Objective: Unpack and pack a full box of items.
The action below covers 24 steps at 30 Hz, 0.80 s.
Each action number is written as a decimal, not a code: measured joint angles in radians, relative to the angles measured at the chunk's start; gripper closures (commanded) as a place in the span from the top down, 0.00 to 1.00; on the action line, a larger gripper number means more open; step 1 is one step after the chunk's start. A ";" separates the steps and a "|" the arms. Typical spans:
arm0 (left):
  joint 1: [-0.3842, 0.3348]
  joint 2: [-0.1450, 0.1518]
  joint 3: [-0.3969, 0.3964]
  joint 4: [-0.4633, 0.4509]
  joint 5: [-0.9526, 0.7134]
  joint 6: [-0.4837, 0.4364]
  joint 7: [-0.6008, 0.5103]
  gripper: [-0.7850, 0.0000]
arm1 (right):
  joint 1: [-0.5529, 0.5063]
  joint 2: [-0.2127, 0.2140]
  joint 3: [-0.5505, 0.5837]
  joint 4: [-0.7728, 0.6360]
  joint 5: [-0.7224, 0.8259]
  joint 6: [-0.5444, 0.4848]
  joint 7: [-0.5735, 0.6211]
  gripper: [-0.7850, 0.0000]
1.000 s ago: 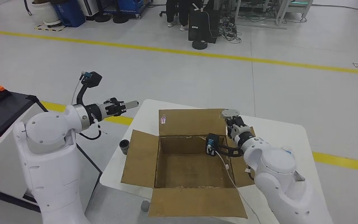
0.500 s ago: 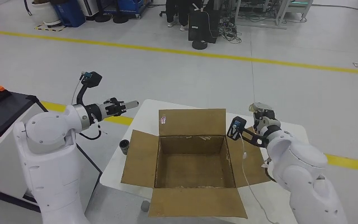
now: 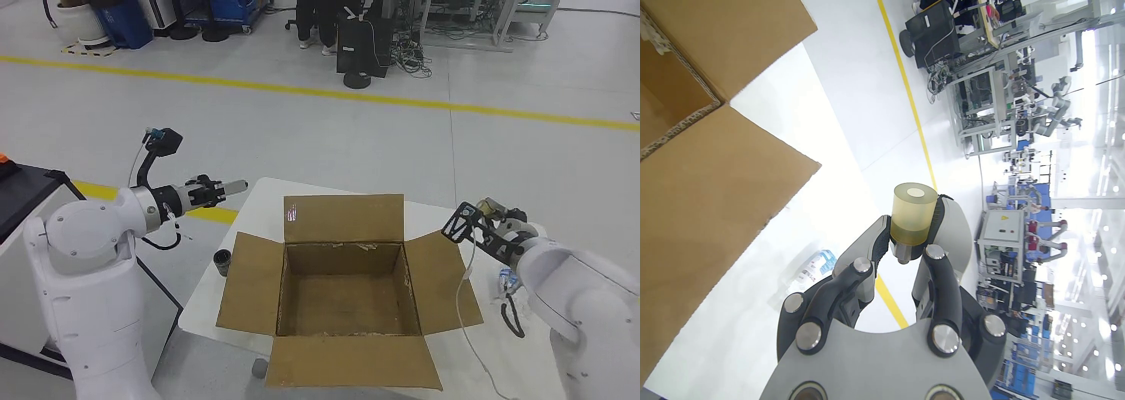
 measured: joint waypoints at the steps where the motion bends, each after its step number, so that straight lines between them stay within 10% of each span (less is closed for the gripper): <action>1: 0.000 0.000 0.000 0.000 0.000 0.000 0.000 1.00 | 0.000 0.000 0.000 0.000 -0.005 0.000 0.000 0.00; 24: 0.000 0.000 0.000 0.000 0.000 0.000 0.000 1.00 | 0.000 0.000 -0.001 -0.001 -0.010 -0.001 -0.001 0.00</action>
